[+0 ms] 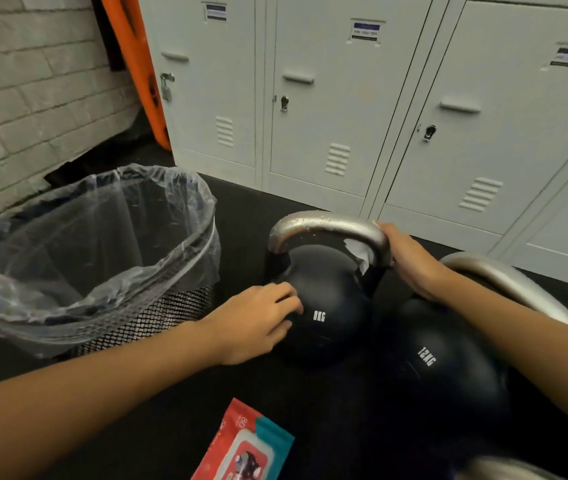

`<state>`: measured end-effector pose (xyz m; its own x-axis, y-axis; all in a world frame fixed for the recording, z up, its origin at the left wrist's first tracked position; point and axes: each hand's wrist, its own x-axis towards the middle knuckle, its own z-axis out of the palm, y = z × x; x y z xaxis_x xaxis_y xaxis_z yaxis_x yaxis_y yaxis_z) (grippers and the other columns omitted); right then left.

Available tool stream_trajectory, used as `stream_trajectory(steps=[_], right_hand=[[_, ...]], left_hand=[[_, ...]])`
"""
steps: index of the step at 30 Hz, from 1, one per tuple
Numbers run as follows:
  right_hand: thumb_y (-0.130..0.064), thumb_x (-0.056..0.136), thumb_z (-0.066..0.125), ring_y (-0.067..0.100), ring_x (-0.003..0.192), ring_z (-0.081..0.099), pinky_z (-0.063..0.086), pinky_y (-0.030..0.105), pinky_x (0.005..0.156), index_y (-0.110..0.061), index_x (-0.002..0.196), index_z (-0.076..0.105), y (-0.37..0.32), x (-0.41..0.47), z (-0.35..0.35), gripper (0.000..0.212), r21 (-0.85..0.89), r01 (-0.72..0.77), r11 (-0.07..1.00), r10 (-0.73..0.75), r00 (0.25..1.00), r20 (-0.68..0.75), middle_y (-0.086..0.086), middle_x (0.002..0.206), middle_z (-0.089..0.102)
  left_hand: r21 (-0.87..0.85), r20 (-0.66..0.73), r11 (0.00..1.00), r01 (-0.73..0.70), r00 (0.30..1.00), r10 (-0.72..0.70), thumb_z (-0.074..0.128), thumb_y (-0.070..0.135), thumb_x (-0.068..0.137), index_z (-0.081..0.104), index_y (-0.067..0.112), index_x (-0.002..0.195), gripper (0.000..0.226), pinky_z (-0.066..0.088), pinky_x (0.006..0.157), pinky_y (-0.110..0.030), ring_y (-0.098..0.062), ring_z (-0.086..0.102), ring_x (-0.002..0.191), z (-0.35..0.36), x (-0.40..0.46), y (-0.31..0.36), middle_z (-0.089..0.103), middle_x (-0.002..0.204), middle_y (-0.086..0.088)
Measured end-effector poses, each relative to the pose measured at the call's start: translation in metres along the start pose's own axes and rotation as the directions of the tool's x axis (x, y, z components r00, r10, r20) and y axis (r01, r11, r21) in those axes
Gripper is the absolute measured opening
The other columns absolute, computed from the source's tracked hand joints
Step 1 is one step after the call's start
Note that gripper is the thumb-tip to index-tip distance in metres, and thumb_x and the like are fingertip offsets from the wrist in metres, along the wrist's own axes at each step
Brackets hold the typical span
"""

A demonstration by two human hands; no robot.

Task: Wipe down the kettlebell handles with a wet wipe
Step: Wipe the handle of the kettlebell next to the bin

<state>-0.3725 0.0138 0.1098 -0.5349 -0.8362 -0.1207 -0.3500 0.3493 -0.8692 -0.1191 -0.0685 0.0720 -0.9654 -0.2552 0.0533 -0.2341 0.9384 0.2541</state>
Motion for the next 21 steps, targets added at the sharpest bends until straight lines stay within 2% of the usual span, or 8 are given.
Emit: stream_trajectory(steps=[4,6,8,12,14,16,18,21], right_hand=[[-0.029,0.105,0.027,0.027,0.092,0.055,0.039,0.028,0.078,-0.015,0.094,0.062,-0.033,0.009,0.003,0.039,-0.308,0.031,0.951,-0.022,0.999,0.031,0.010,0.097,0.063],[-0.031,0.105,0.030,0.028,0.095,0.057,0.038,0.029,0.074,-0.007,0.100,0.064,-0.051,0.015,0.010,0.042,-0.453,0.053,0.890,-0.037,0.998,0.045,0.013,0.105,0.063],[-0.034,0.104,0.032,0.028,0.097,0.058,0.039,0.034,0.079,-0.008,0.101,0.067,-0.061,0.017,0.016,0.044,-0.510,0.071,0.857,-0.049,0.997,0.057,0.014,0.108,0.064],[-0.037,0.106,0.031,0.019,0.107,0.057,0.038,0.029,0.092,-0.025,0.104,0.066,-0.061,-0.001,0.017,0.037,-0.455,0.114,0.883,-0.100,0.993,0.055,0.002,0.117,0.064],[-0.039,0.106,0.028,0.012,0.114,0.052,0.031,0.023,0.095,-0.030,0.118,0.060,-0.054,-0.012,0.011,0.035,-0.390,0.039,0.920,-0.044,0.999,-0.004,-0.006,0.122,0.057],[-0.039,0.107,0.026,0.011,0.111,0.051,0.030,0.020,0.093,-0.036,0.117,0.057,-0.046,-0.021,0.005,0.033,-0.335,-0.030,0.942,0.024,0.999,-0.022,-0.009,0.118,0.057],[-0.039,0.107,0.027,0.016,0.109,0.060,0.038,0.019,0.088,-0.032,0.106,0.065,-0.044,-0.026,0.001,0.039,-0.284,-0.046,0.958,0.045,0.999,-0.010,-0.007,0.110,0.069],[-0.038,0.106,0.028,0.028,0.112,0.059,0.041,0.026,0.092,-0.019,0.107,0.066,-0.044,-0.025,0.003,0.042,-0.266,-0.087,0.960,0.077,0.996,-0.048,0.008,0.112,0.069]], left_hand=[[-0.061,-0.027,0.997,-0.056,0.998,0.055,0.027,0.043,0.093,0.061,0.025,0.114,0.044,0.046,0.092,-0.032,-0.009,0.051,0.105,0.015,-0.015,-0.019,0.052,0.119,0.010],[-0.128,-0.066,0.989,-0.067,0.996,0.059,0.034,0.038,0.097,0.060,0.025,0.115,0.034,0.044,0.093,-0.031,-0.006,0.050,0.105,0.018,-0.010,-0.024,0.052,0.117,0.012],[-0.202,-0.126,0.975,-0.097,0.989,0.072,0.044,0.030,0.099,0.060,0.025,0.116,0.023,0.043,0.093,-0.029,-0.005,0.049,0.104,0.019,0.001,-0.025,0.052,0.116,0.013],[-0.331,-0.252,0.933,-0.142,0.966,0.057,0.048,0.023,0.099,0.061,0.022,0.110,0.018,0.042,0.092,-0.028,-0.005,0.048,0.101,0.015,0.029,-0.016,0.054,0.110,0.013],[-0.345,-0.275,0.924,-0.165,0.959,0.068,0.048,0.021,0.099,0.062,0.020,0.110,0.018,0.041,0.093,-0.029,-0.006,0.048,0.102,0.016,0.042,-0.012,0.056,0.110,0.011],[-0.315,-0.284,0.932,-0.177,0.955,0.085,0.047,0.021,0.098,0.063,0.019,0.112,0.021,0.040,0.094,-0.031,-0.008,0.047,0.106,0.018,0.051,-0.008,0.056,0.113,0.010],[-0.270,-0.288,0.945,-0.183,0.952,0.102,0.047,0.022,0.098,0.062,0.019,0.116,0.024,0.037,0.099,-0.032,-0.010,0.046,0.112,0.018,0.057,-0.005,0.056,0.116,0.008],[-0.183,-0.294,0.972,-0.149,0.951,0.091,0.045,0.028,0.099,0.054,0.017,0.130,0.034,0.032,0.108,-0.036,-0.017,0.040,0.127,0.024,0.058,-0.004,0.050,0.132,0.000]])
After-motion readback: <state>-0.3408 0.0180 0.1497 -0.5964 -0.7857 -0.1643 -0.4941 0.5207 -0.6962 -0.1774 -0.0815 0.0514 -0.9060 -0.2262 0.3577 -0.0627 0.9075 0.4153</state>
